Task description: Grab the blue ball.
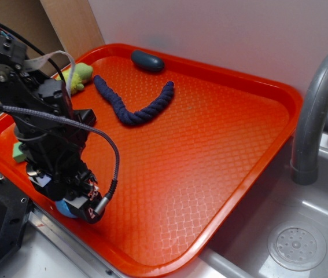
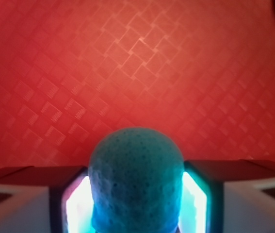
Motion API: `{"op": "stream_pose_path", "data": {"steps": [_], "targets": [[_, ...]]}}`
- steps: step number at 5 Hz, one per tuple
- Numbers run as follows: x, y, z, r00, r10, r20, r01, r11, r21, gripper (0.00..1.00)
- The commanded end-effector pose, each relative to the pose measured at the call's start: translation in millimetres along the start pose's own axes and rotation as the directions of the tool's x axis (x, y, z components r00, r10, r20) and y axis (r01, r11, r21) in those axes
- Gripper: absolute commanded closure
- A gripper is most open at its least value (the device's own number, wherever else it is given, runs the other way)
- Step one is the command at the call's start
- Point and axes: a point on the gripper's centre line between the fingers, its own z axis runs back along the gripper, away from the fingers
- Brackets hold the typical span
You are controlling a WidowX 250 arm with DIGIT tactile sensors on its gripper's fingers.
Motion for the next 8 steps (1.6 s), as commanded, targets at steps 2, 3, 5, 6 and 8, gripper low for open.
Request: {"op": "stream_pose_path", "data": {"steps": [2,3,5,6,8], "targets": [[69,19,107,0.923,0.020,0.384,0.002,0.998,-0.056,1.00],[104,21,142,0.894,0.022,0.447,0.045,0.989,-0.138,1.00],[125,33,140,0.948,0.140,0.284,-0.041,0.943,-0.330,1.00],[118,42,143,0.950,0.264,0.164,-0.181,0.899,-0.399,1.00],[116,45,149,0.950,0.294,0.109,-0.257,0.930,-0.263,1.00]]}}
